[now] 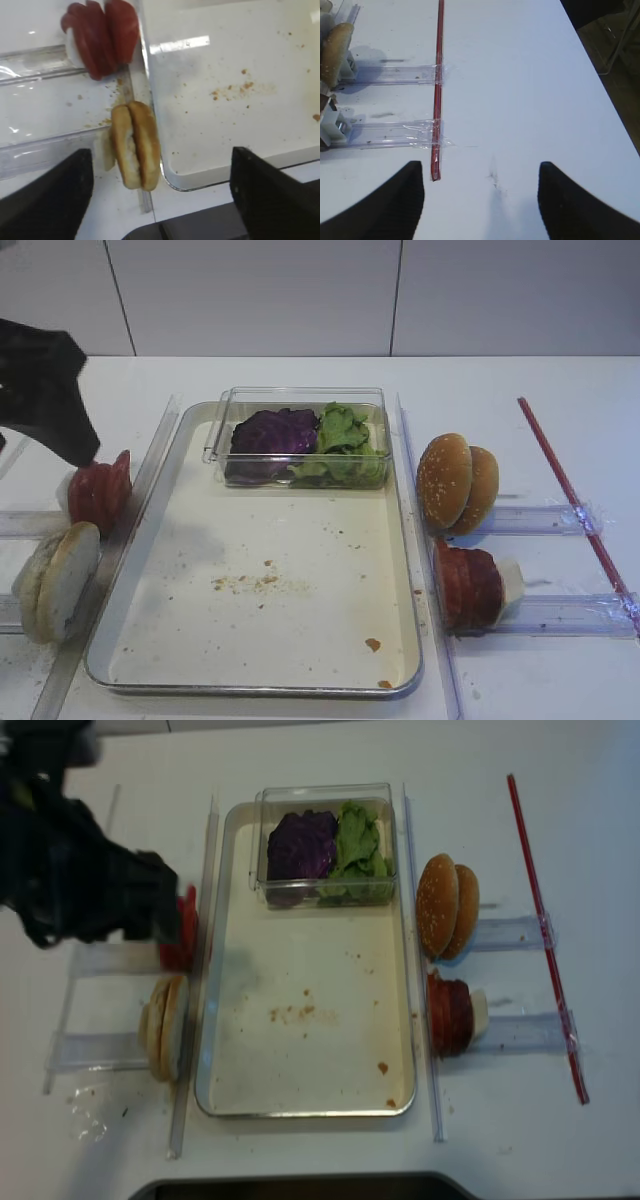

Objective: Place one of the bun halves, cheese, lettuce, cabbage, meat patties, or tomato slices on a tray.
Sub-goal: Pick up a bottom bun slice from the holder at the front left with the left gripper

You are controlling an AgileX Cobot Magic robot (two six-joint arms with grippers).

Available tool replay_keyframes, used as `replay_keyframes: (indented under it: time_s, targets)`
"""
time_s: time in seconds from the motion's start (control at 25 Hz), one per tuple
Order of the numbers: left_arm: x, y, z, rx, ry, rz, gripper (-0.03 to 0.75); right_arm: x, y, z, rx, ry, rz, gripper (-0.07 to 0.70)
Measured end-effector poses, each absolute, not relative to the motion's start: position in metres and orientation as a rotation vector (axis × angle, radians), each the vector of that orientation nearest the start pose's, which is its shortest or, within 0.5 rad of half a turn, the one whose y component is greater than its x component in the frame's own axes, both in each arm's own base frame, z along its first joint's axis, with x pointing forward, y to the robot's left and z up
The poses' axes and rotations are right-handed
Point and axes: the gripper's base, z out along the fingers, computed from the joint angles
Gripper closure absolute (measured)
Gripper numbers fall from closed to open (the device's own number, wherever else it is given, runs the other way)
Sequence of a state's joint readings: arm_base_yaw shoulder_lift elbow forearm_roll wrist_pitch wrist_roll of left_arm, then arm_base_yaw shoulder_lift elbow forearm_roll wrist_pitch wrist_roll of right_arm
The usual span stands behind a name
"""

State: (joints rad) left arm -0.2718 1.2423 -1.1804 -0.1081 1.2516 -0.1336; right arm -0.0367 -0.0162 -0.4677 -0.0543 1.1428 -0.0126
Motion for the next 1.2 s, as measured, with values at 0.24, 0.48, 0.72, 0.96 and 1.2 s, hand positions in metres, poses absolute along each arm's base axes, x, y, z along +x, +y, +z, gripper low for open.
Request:
replay_keyframes:
  time_s: [0.24, 0.48, 0.72, 0.96, 1.2]
  targets:
    - [0.224, -0.102, 0.325, 0.259, 2.893, -0.222, 0.189, -0.008, -0.004, 0.262, 0.031, 2.142, -0.095, 0.123]
    - [0.226, -0.110, 0.318, 0.234, 2.921, -0.210, 0.215, -0.008, -0.004, 0.262, 0.034, 2.142, -0.093, 0.123]
    - [0.224, -0.109, 0.305, 0.219, 2.964, -0.189, 0.229, -0.008, -0.004, 0.262, 0.034, 2.142, -0.093, 0.123]
    - [0.227, -0.108, 0.301, 0.212, 2.971, -0.143, 0.229, -0.008, -0.004, 0.262, 0.034, 2.142, -0.093, 0.123]
    - [0.232, -0.110, 0.293, 0.206, 3.003, -0.129, 0.229, -0.008, -0.004, 0.262, 0.034, 2.142, -0.093, 0.123]
